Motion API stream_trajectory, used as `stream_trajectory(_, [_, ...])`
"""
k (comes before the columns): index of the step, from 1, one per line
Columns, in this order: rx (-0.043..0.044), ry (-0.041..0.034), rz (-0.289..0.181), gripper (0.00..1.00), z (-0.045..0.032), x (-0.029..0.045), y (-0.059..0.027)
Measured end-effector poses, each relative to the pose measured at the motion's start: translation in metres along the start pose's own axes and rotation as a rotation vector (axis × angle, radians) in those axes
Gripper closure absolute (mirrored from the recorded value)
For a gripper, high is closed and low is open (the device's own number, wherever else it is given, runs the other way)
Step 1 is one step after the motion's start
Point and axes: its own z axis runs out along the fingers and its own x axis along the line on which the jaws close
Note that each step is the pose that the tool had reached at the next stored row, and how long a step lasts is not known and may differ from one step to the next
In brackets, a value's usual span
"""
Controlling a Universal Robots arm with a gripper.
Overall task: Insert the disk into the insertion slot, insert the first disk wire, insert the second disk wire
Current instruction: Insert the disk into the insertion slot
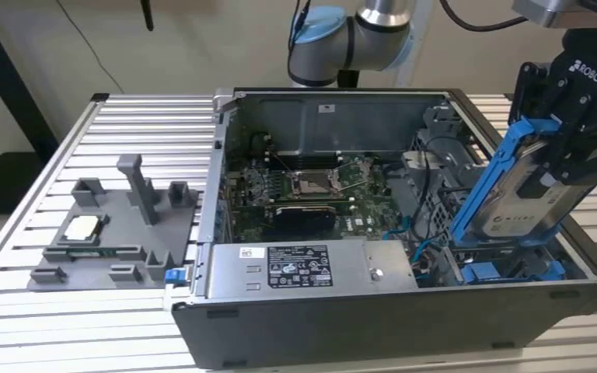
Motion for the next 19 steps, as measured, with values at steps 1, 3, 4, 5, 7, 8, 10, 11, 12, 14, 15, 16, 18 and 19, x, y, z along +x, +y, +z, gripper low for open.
stream_trajectory(1, [-0.0001, 0.0000, 0.000, 0.67, 0.0009, 0.0000, 0.0000])
stream_trajectory(3, [0.0000, -0.0002, 0.000, 0.67, 0.0030, 0.0002, -0.0002])
stream_trajectory(4, [0.0000, -0.0002, 0.000, 0.67, 0.0037, 0.0004, -0.0004])
stream_trajectory(5, [0.0000, -0.0001, 0.000, 0.67, 0.0044, 0.0006, -0.0006])
stream_trajectory(7, [0.0000, 0.0001, 0.000, 0.67, 0.0056, 0.0012, -0.0011])
stream_trajectory(8, [0.0000, 0.0000, 0.000, 0.67, 0.0061, 0.0014, -0.0013])
stream_trajectory(10, [0.0000, 0.0000, 0.000, 0.67, 0.0073, 0.0019, -0.0016])
stream_trajectory(11, [0.0000, 0.0000, 0.000, 0.67, 0.0077, 0.0019, -0.0017])
stream_trajectory(12, [0.0000, 0.0001, 0.000, 0.67, 0.0080, 0.0019, -0.0017])
stream_trajectory(14, [0.0000, 0.0002, 0.000, 0.67, 0.0081, 0.0020, -0.0018])
stream_trajectory(15, [-0.0001, 0.0000, 0.000, 0.67, 0.0083, 0.0020, -0.0018])
stream_trajectory(16, [0.0000, -0.0001, 0.000, 0.67, 0.0088, 0.0020, -0.0018])
stream_trajectory(18, [0.0000, 0.0000, 0.000, 0.67, 0.0092, 0.0020, -0.0018])
stream_trajectory(19, [0.0000, 0.0000, 0.000, 0.67, 0.0094, 0.0020, -0.0019])
